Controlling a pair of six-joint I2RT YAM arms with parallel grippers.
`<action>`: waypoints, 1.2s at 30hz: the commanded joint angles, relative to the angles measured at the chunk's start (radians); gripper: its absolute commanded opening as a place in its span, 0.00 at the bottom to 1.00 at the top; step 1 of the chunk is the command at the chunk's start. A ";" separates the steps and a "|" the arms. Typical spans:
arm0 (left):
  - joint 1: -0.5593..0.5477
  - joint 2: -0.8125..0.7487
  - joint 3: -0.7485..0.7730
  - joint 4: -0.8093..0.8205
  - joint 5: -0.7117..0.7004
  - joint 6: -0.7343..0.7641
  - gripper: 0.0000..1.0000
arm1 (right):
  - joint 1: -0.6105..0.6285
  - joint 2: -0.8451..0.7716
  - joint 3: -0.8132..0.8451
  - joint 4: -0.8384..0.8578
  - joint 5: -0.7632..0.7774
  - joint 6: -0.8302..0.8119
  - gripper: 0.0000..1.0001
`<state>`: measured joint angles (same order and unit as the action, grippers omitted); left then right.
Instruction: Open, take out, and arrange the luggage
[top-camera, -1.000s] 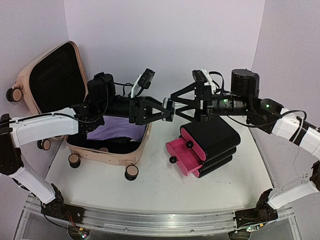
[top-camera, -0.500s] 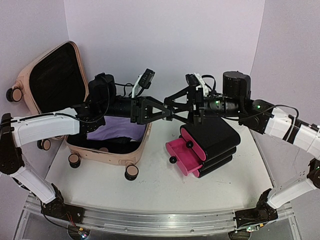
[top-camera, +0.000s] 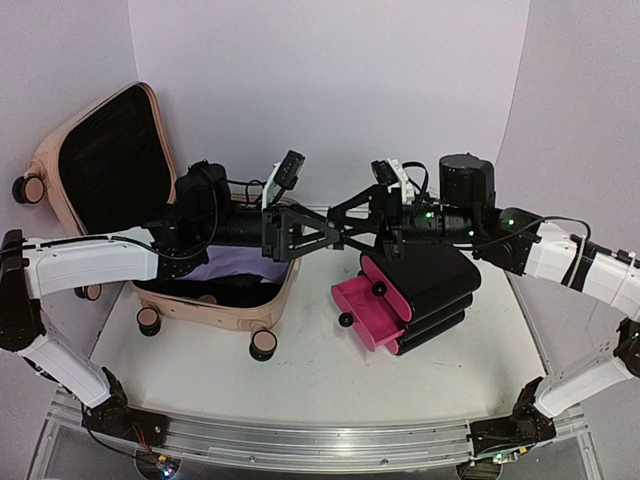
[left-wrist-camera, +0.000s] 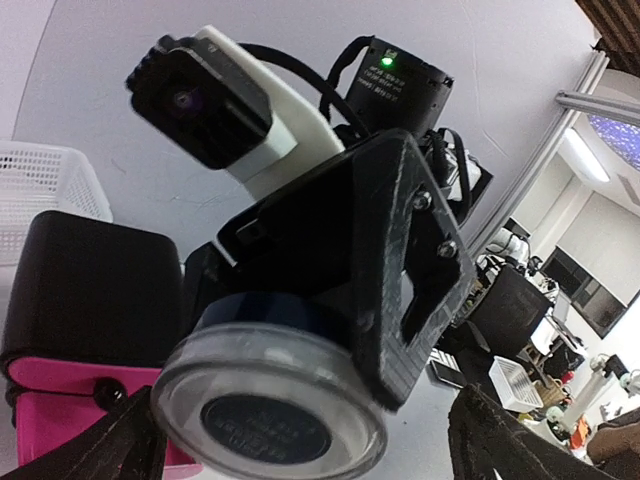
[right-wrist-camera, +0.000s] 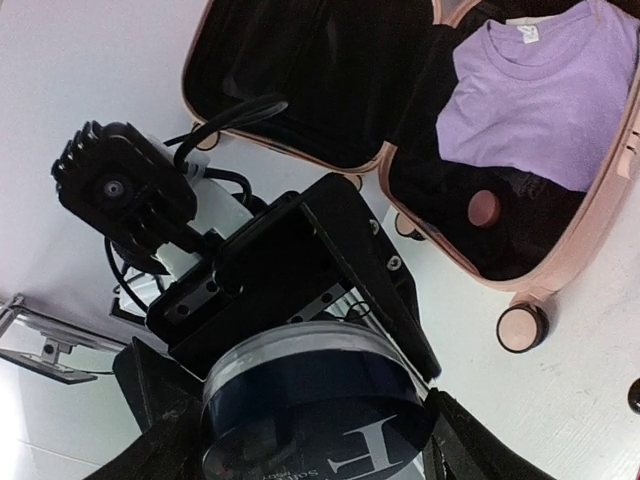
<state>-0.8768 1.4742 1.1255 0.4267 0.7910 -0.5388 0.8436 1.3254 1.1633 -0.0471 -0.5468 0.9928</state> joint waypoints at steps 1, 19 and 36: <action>0.036 -0.081 -0.114 -0.006 -0.097 0.010 0.99 | 0.009 -0.040 -0.006 0.019 0.061 -0.025 0.08; 0.113 -0.235 -0.317 -0.296 -0.333 -0.053 0.99 | 0.003 0.117 0.204 -0.840 0.321 -0.856 0.09; 0.113 -0.184 -0.287 -0.298 -0.304 -0.068 0.99 | 0.131 0.387 0.372 -1.095 0.716 -1.018 0.16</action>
<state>-0.7647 1.3029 0.7925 0.1028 0.4759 -0.6003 0.9424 1.6791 1.4651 -1.0760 -0.0212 0.0284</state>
